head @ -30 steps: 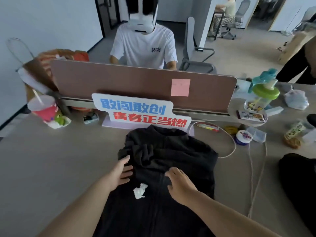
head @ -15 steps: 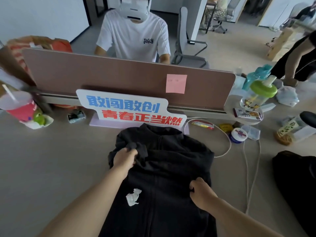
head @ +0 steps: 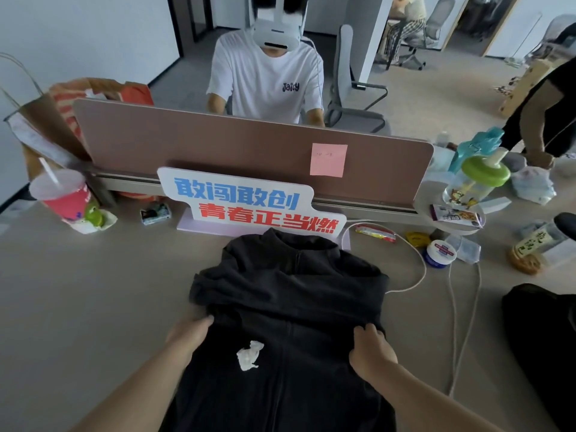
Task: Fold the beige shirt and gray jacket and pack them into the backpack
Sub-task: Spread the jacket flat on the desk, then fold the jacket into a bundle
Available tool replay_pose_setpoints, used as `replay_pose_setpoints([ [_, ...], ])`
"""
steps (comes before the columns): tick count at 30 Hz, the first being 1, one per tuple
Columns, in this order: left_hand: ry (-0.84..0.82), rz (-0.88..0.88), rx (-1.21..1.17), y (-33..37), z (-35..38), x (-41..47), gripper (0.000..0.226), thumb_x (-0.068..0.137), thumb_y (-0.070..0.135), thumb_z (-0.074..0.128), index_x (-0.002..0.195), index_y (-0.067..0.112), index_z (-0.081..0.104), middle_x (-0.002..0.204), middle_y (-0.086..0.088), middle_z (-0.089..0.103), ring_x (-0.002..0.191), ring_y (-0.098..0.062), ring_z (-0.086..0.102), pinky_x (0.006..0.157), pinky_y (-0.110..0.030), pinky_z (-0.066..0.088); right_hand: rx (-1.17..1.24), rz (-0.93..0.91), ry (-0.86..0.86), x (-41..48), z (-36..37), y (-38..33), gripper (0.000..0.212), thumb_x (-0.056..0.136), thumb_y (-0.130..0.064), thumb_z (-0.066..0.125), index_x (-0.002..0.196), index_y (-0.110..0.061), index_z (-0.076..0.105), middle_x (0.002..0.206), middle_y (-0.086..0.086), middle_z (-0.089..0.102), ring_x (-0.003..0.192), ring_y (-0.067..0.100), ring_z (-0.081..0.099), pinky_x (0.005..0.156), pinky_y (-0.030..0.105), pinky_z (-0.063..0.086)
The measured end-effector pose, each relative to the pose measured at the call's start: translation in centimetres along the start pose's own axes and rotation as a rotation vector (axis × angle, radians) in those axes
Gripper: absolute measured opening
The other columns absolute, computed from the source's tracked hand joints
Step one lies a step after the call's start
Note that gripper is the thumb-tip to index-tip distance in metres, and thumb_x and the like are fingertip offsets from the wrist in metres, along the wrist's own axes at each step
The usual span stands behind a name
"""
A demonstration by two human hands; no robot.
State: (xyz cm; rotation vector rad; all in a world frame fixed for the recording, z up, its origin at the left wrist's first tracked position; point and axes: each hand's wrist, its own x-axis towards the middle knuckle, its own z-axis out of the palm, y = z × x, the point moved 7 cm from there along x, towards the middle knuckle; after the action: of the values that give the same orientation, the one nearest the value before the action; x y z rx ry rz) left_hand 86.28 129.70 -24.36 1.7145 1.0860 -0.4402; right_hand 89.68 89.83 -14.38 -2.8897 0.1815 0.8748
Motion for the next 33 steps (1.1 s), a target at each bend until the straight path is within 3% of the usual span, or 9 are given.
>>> replay_pose_setpoints([
  [2,-0.062,0.021,0.154,0.9,-0.2,-4.9,0.068,0.074,0.053,0.07,0.122,0.007,0.058,0.122,-0.013,0.061,0.104,-0.031,0.061,0.094,-0.039,0.05,0.102,0.124,0.077,-1.1,-0.1,1.7,0.038,0.094,-0.021,0.048,0.13,-0.012,0.039,0.134,0.008,0.041,0.124,0.025,0.043,0.095,0.033,0.046],
  [5,-0.159,0.068,0.497,0.2,-0.1,-8.1,0.059,0.078,0.044,0.073,0.118,0.006,0.054,0.113,-0.01,0.061,0.09,-0.022,0.057,0.071,-0.026,0.047,0.38,0.371,-0.005,-2.7,2.5,5.4,0.06,0.092,-0.043,0.052,0.136,-0.005,0.034,0.131,0.012,0.049,0.117,0.028,0.053,0.089,0.035,0.049],
  [7,-0.188,0.072,0.64,-0.9,-0.7,-8.7,0.052,0.075,0.044,0.076,0.108,0.01,0.055,0.099,-0.006,0.063,0.08,-0.02,0.061,0.056,-0.024,0.047,0.473,0.455,-0.04,-3.8,4.5,7.2,0.071,0.089,-0.053,0.052,0.135,-0.001,0.04,0.12,0.012,0.06,0.104,0.027,0.062,0.076,0.03,0.05],
  [9,-0.204,0.076,0.68,-2.0,-1.1,-8.7,0.047,0.072,0.043,0.078,0.101,0.011,0.059,0.091,-0.004,0.065,0.077,-0.018,0.064,0.056,-0.024,0.049,0.481,0.453,-0.02,-4.6,5.7,8.5,0.066,0.088,-0.056,0.052,0.124,0.0,0.053,0.104,0.01,0.065,0.09,0.025,0.064,0.068,0.028,0.048],
  [14,-0.251,0.137,0.555,-3.3,-1.1,-8.4,0.027,0.072,0.028,0.081,0.087,0.012,0.065,0.087,-0.006,0.069,0.081,-0.02,0.067,0.073,-0.027,0.053,0.48,0.415,-0.068,-7.1,6.7,9.6,0.059,0.086,-0.065,0.048,0.086,-0.009,0.065,0.075,0.002,0.064,0.072,0.02,0.063,0.053,0.026,0.041],
  [18,-0.273,0.161,0.528,-3.6,-0.9,-8.4,0.027,0.077,0.02,0.077,0.095,0.006,0.063,0.092,-0.01,0.068,0.082,-0.021,0.065,0.065,-0.026,0.05,0.602,0.417,-0.101,-9.1,8.2,9.9,0.048,0.076,-0.062,0.065,0.064,-0.016,0.057,0.064,0.0,0.06,0.061,0.014,0.059,0.05,0.023,0.042],
  [23,-0.294,0.191,0.518,-3.3,-0.7,-9.2,0.014,0.08,0.016,0.071,0.089,0.009,0.062,0.091,-0.009,0.067,0.079,-0.019,0.062,0.066,-0.026,0.047,0.655,0.306,-0.146,-10.5,11.2,8.9,0.025,0.073,-0.029,0.08,0.076,-0.021,0.057,0.079,-0.003,0.063,0.071,0.011,0.059,0.064,0.023,0.044],
  [28,-0.236,0.191,0.439,-5.1,-1.4,-12.7,0.024,0.086,0.013,0.063,0.106,0.001,0.062,0.105,-0.018,0.066,0.083,-0.023,0.06,0.061,-0.024,0.042,0.797,0.402,-0.098,-12.7,12.4,9.0,0.024,0.079,-0.024,0.07,0.098,-0.011,0.06,0.089,0.005,0.065,0.079,0.021,0.062,0.064,0.029,0.049],
  [33,-0.172,0.064,0.11,-8.2,-2.7,-18.2,0.045,0.094,0.031,0.057,0.129,0.004,0.049,0.128,-0.009,0.055,0.11,-0.026,0.053,0.088,-0.029,0.039,1.157,0.471,-0.098,-14.7,12.4,11.6,0.031,0.074,-0.018,0.077,0.098,0.0,0.068,0.092,0.013,0.071,0.083,0.032,0.069,0.082,0.044,0.057],
])
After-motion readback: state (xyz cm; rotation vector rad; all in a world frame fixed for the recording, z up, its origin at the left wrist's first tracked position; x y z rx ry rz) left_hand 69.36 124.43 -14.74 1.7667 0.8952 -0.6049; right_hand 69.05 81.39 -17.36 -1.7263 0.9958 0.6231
